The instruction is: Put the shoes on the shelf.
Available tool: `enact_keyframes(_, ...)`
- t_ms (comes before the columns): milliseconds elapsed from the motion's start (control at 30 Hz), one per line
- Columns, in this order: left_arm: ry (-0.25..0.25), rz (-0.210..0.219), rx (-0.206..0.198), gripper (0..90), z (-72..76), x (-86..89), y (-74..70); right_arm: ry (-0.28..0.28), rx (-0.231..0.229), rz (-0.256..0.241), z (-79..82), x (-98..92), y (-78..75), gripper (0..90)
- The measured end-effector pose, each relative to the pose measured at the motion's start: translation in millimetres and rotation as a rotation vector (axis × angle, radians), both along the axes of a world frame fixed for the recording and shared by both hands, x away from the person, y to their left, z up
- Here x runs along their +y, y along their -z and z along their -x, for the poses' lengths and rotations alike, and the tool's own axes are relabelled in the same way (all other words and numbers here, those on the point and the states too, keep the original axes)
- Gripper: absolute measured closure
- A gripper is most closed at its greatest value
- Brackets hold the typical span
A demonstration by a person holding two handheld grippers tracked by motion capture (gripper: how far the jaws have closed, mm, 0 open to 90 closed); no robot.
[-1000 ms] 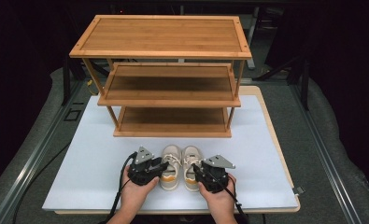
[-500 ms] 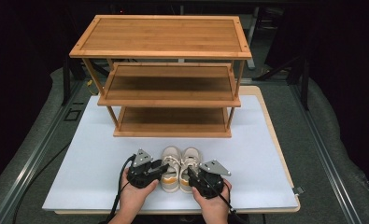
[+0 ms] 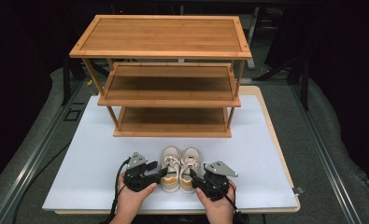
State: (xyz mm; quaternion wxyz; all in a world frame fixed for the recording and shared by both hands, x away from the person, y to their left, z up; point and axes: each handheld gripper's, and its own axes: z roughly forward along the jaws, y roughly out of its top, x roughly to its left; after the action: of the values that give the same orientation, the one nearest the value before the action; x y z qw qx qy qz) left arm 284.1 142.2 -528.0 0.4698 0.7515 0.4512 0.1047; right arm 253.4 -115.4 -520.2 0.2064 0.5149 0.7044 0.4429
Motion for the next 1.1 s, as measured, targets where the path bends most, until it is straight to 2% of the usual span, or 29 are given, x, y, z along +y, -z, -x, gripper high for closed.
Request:
enact_keyframes(167, -0.008, 0.022, 0.028, 47.3, -1.0, -1.7, 1.0, -0.008, 0.023, -0.002, -3.3, 2.6, 3.5, 45.1)
enact_keyframes(233, 0.007, 0.035, 0.045, 50.3, -2.7, -3.6, 2.4, -0.011, 0.022, 0.003, -4.5, 3.7, 4.3, 46.1)
enact_keyframes(300, 0.001, 0.026, 0.055, 49.9, -4.6, -7.0, 3.2, -0.01, 0.024, 0.004, -4.5, 4.0, 4.7, 46.7)
enact_keyframes(367, 0.0, 0.024, 0.06, 49.5, -5.2, -7.6, 2.8, -0.009, 0.024, -0.002, -4.4, 4.2, 5.0, 47.3)
enact_keyframes(467, 0.001, 0.02, 0.064, 49.6, -5.3, -7.7, 2.5, 0.013, 0.059, -0.039, -5.6, 4.0, 6.6, 48.3)
enact_keyframes(533, -0.015, 0.027, 0.061, 49.8, -4.2, -8.6, 3.2, 0.011, 0.057, -0.05, -4.9, 4.7, 7.2, 51.8)
enact_keyframes(667, -0.051, 0.045, 0.053, 50.7, -0.5, -9.7, 5.3, 0.041, 0.034, -0.027, -1.8, 8.2, 8.2, 54.5)
enact_keyframes(767, -0.071, 0.069, 0.064, 50.7, 0.2, -9.7, 7.0, 0.047, 0.046, -0.035, -2.0, 8.0, 8.8, 54.3)
enact_keyframes(900, -0.082, 0.092, 0.076, 50.9, 0.6, -9.6, 8.3, 0.068, 0.104, -0.102, -5.2, 5.6, 10.6, 53.6)
enact_keyframes(1000, -0.101, 0.081, 0.088, 51.6, 0.7, -12.1, 6.8, 0.078, 0.113, -0.109, -4.9, 5.7, 11.0, 54.0)
enact_keyframes(1033, -0.106, 0.076, 0.086, 52.0, 1.0, -13.0, 6.5, 0.092, 0.115, -0.147, -4.1, 5.8, 12.7, 54.3)
enact_keyframes(1067, -0.111, 0.074, 0.087, 52.3, 1.2, -13.6, 6.3, 0.103, 0.116, -0.163, -3.3, 5.7, 13.8, 54.4)
enact_keyframes(1100, -0.116, 0.07, 0.088, 52.7, 1.4, -14.1, 5.9, 0.106, 0.116, -0.157, -3.1, 6.2, 13.4, 54.8)
